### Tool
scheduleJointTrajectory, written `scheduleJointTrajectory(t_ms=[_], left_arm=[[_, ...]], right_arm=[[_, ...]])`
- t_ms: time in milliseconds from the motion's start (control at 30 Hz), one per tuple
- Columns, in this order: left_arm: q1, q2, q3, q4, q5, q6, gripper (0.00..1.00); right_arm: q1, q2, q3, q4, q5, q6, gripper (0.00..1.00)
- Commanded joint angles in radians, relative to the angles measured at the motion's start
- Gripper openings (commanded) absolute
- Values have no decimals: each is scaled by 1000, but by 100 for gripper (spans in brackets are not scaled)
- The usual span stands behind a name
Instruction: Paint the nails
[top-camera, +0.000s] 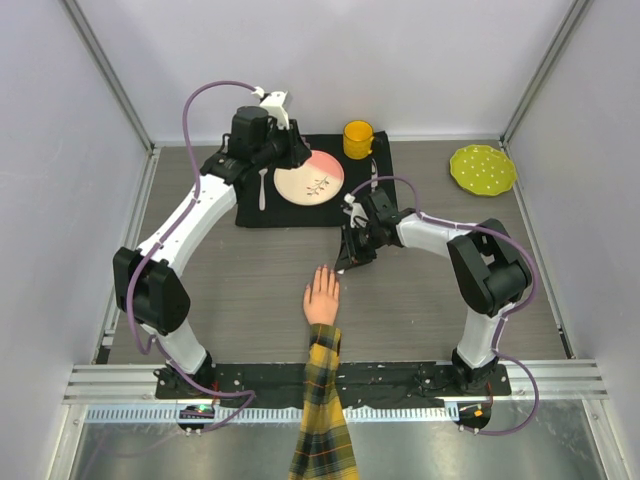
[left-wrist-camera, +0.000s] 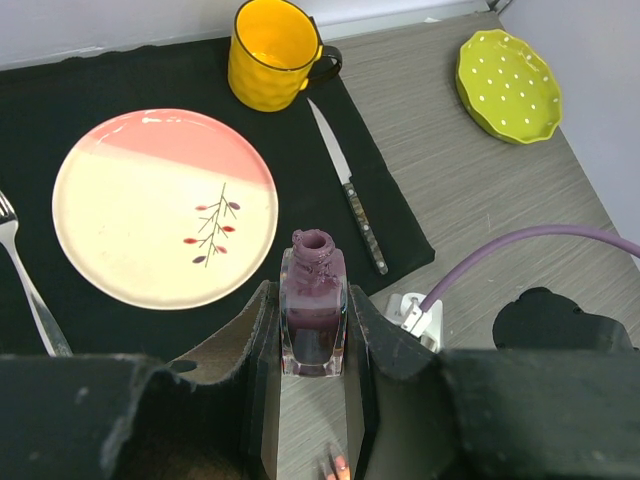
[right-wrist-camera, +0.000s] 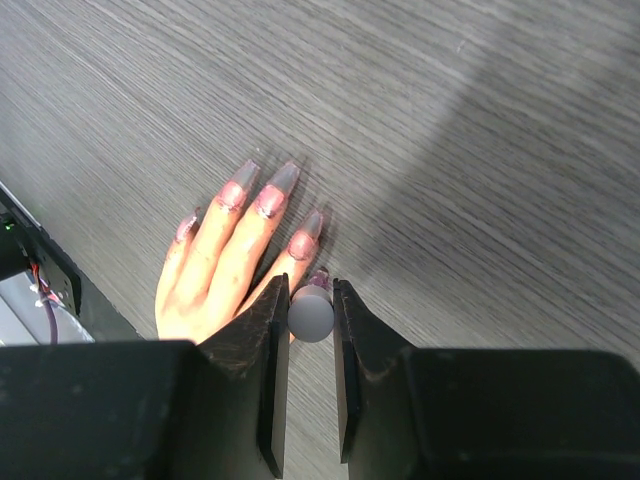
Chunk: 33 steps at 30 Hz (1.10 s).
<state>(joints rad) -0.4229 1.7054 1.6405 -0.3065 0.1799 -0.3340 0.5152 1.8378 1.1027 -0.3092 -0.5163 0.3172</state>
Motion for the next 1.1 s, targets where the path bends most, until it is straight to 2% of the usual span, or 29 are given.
scheduleJointTrajectory(t_ms=[0, 1067], left_arm=[[6, -52, -4, 24, 9, -5, 0], [4, -46, 8, 20, 9, -5, 0]], right_arm=[[5, -63, -12, 18, -13, 6, 1], [8, -117, 3, -16, 81, -6, 1]])
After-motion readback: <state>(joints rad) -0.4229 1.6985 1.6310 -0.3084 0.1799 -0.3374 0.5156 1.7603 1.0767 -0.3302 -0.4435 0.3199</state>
